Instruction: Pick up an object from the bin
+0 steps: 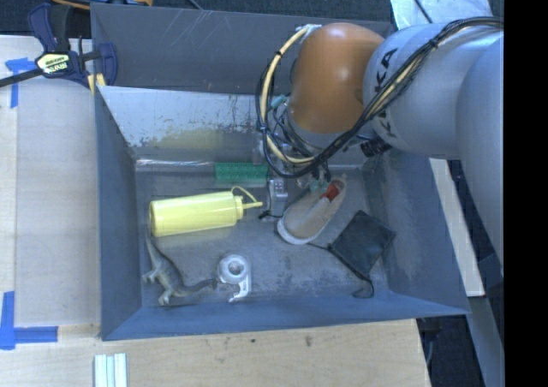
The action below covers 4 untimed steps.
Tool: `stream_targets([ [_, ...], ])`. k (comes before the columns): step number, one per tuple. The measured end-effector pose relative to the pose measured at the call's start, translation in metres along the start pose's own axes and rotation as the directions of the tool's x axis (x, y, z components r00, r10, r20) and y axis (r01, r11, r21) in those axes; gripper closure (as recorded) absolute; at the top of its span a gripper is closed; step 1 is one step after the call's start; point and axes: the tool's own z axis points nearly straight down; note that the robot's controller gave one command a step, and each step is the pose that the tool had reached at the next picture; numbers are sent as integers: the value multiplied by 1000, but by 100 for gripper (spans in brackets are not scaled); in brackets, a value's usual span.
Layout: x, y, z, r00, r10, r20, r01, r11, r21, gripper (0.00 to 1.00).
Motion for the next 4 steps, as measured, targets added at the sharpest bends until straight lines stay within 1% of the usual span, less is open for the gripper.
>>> stream_targets([
  [1,-2,0,-5,1000,1,8,-1,1000,0,0],
  [2,-12,50,24,999,-37,14,37,999,1,0],
  [3,-2,78,57,995,-101,14,101,995,4,0],
  [4,52,88,55,994,-109,24,109,994,-1,0],
])
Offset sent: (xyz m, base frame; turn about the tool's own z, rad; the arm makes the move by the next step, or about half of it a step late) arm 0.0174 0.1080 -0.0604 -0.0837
